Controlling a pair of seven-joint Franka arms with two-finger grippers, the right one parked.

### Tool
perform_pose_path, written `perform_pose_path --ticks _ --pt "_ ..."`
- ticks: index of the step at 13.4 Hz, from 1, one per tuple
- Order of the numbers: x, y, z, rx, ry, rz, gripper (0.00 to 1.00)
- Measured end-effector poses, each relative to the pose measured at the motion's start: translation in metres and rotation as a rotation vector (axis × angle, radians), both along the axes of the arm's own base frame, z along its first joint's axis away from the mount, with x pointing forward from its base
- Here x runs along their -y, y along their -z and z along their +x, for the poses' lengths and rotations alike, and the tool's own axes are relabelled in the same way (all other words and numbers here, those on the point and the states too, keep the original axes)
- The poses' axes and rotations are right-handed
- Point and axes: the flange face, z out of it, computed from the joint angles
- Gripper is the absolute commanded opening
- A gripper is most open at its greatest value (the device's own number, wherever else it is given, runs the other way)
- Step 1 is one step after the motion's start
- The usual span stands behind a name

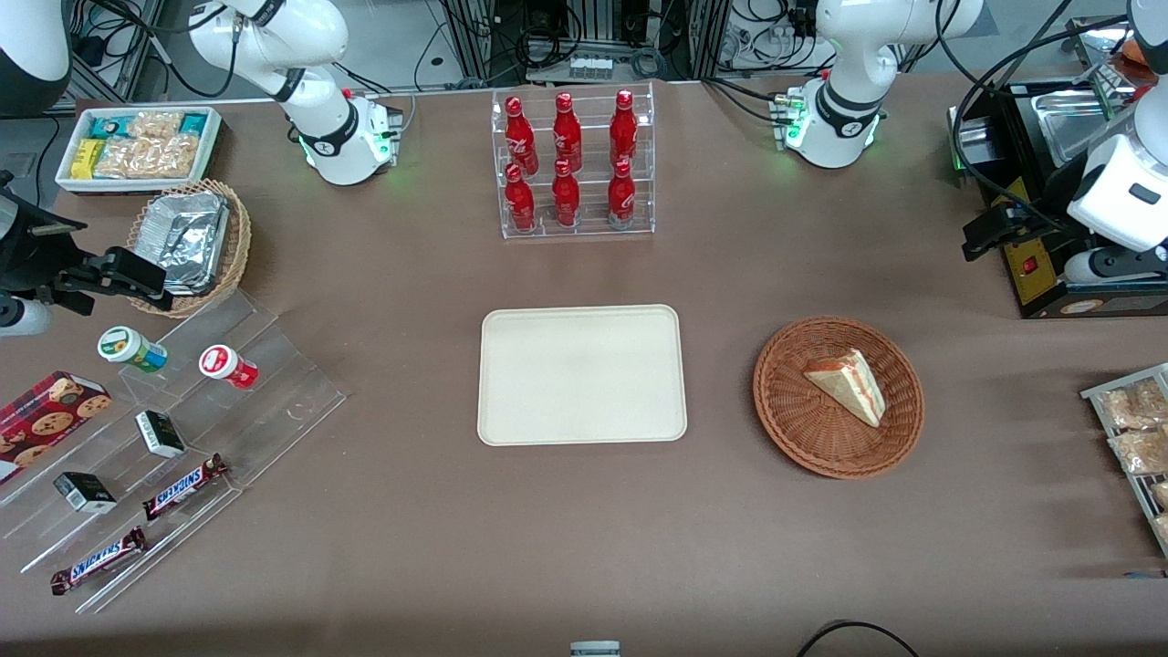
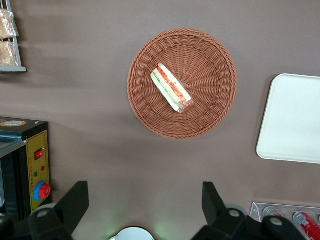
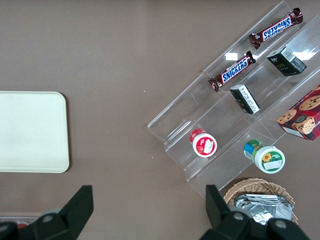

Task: Place sandwich from basket to tray
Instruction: 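Move the left gripper over the wicker basket above the sandwich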

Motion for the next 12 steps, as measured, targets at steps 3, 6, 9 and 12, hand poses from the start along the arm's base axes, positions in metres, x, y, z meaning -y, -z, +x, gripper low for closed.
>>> perform_pose_path --ticks 3,6,9,12 --pt "0.000 0.000 0.000 0.002 0.001 0.000 1.00" --pt "0.000 0.002 0.002 -0.001 0.001 0.000 1.00" --pt "-0.002 0.021 0.004 -0.039 0.001 0.015 1.00" --pt "-0.004 0.053 0.006 -0.072 -0.003 0.020 1.00"
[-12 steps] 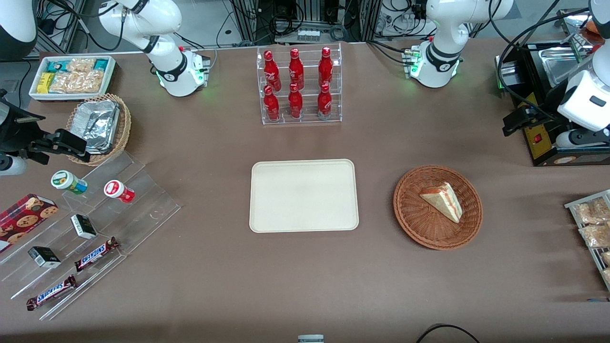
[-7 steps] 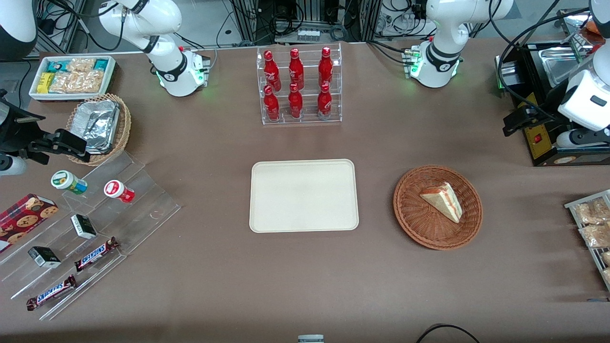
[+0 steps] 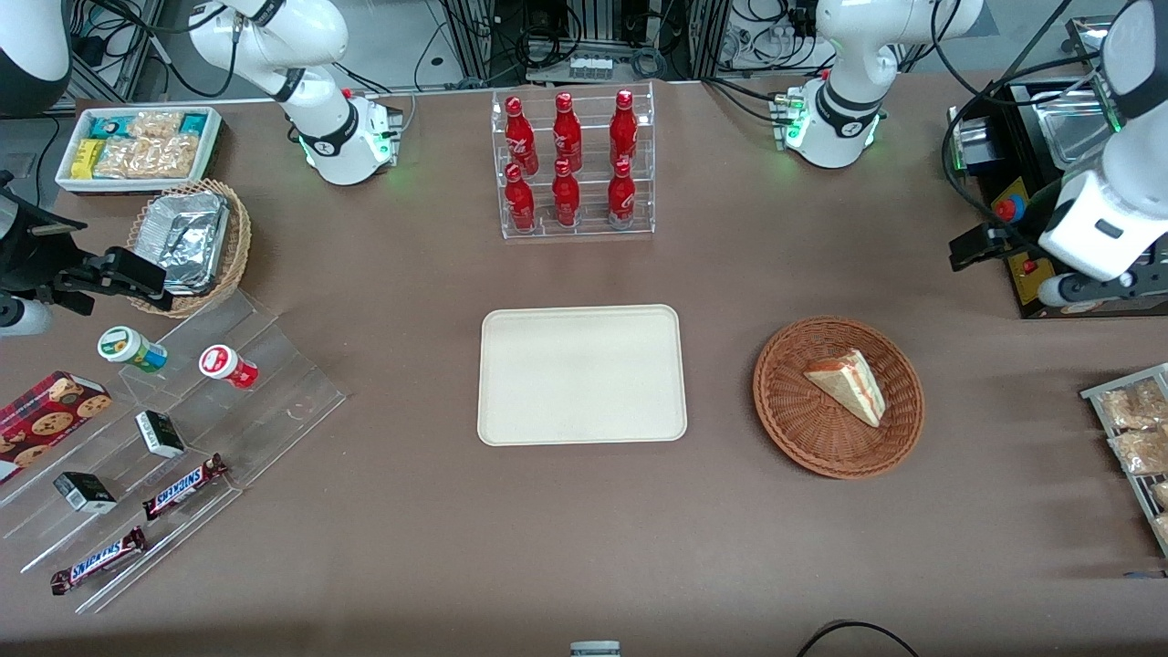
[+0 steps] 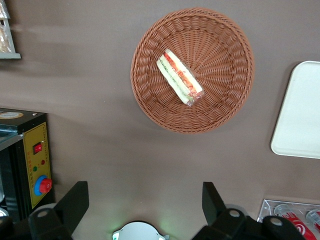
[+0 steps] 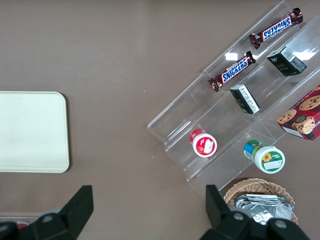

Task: Place sandwich from basket to tray
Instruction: 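Move the left gripper over the wicker basket above the sandwich, then lower the left gripper and grasp the wrapped sandwich upright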

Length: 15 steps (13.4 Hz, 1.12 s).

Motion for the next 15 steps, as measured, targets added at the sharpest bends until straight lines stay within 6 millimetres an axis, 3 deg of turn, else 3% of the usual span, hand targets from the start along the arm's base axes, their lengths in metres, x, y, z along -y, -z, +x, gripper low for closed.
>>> perform_pose_path --ticks 4,8,12,15 --pt "-0.003 0.059 0.002 0.015 -0.031 0.003 1.00" --pt "-0.003 0.104 0.003 0.072 -0.213 0.022 1.00" --pt "0.000 0.131 0.007 0.103 -0.415 0.038 1.00" --pt "0.013 0.151 0.014 0.098 -0.492 0.046 1.00"
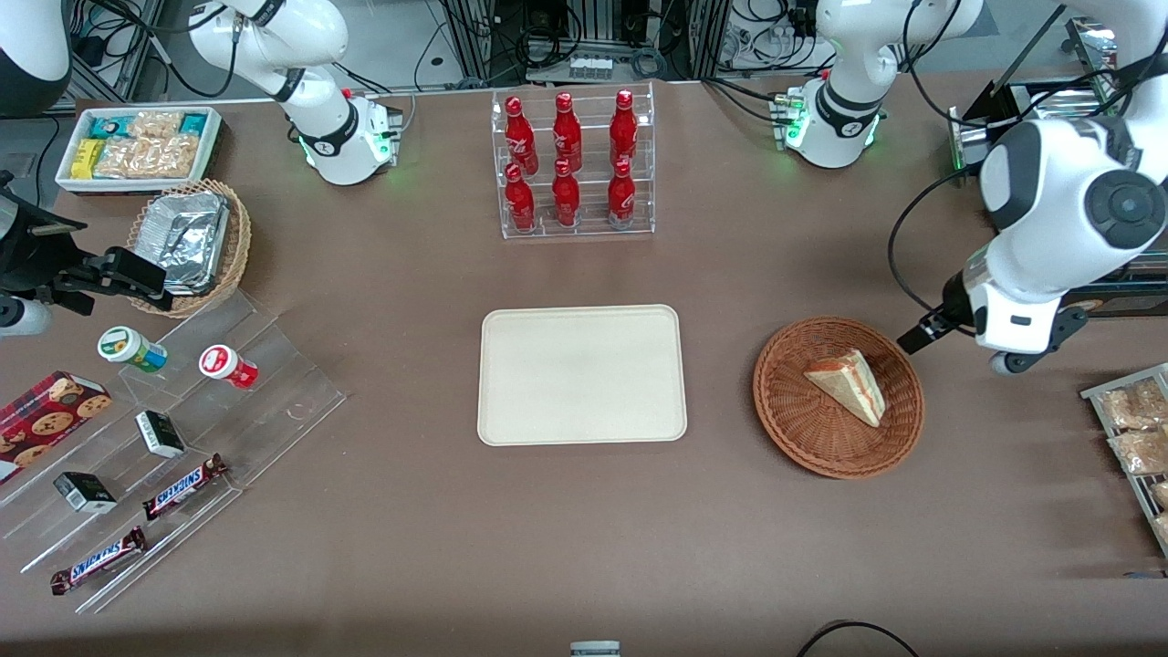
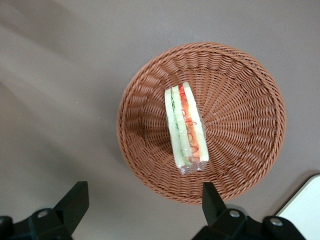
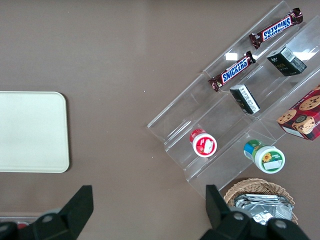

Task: Place sandwich from basket to tray
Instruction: 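Lower the left gripper and grasp the wrapped sandwich upright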

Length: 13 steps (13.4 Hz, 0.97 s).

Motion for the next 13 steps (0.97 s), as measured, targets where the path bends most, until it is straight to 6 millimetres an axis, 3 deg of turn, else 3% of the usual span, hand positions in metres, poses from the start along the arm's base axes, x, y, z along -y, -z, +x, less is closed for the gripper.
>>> perform_pose_path --ticks 5,13 --pt "0.037 0.052 0.008 -0.053 -0.042 -0.001 1.00" --pt "0.043 0.117 0.021 -0.084 -0.040 -0.014 0.98"
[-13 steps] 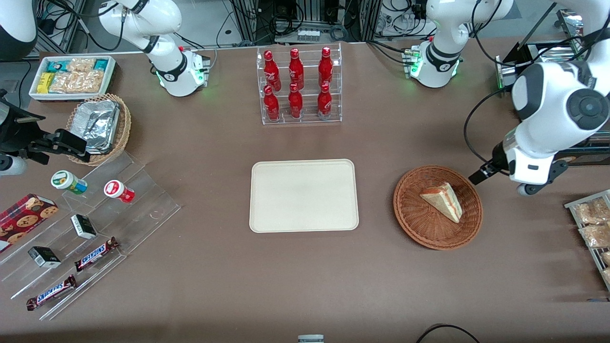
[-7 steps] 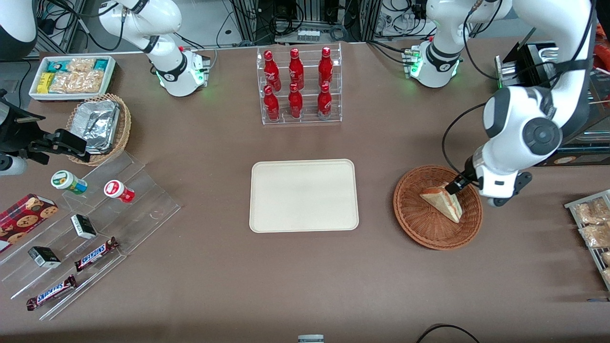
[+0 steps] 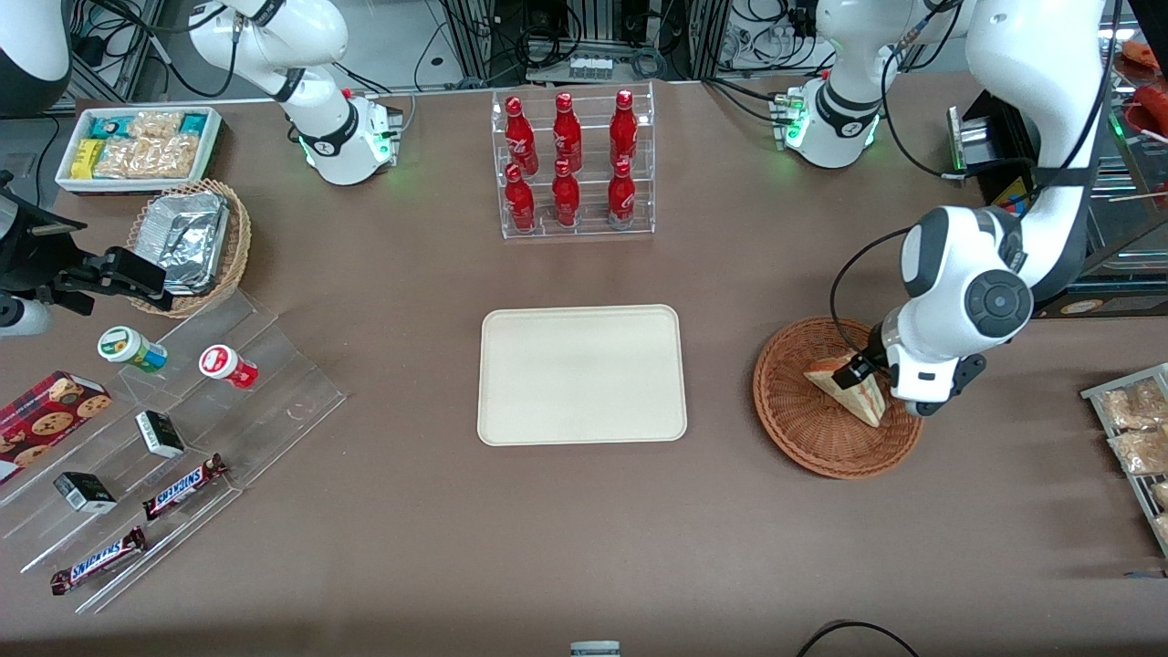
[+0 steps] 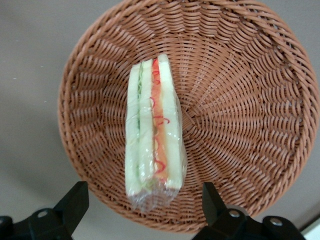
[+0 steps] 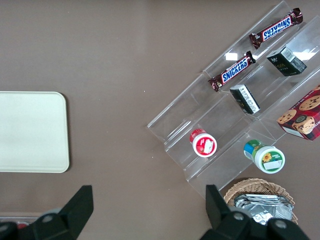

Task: Place sandwich from basket to tray
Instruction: 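Lower the left gripper and grasp the wrapped sandwich upright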

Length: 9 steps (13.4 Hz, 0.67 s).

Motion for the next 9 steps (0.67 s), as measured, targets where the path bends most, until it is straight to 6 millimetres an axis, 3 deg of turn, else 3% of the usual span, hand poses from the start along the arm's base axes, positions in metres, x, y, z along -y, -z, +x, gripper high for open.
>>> perform_pose_path --ticks 3,9 --pt "0.001 0.012 0.002 0.000 -0.003 -0.003 0.86" --pt "0.002 0.018 0.005 0.018 -0.098 0.005 0.06"
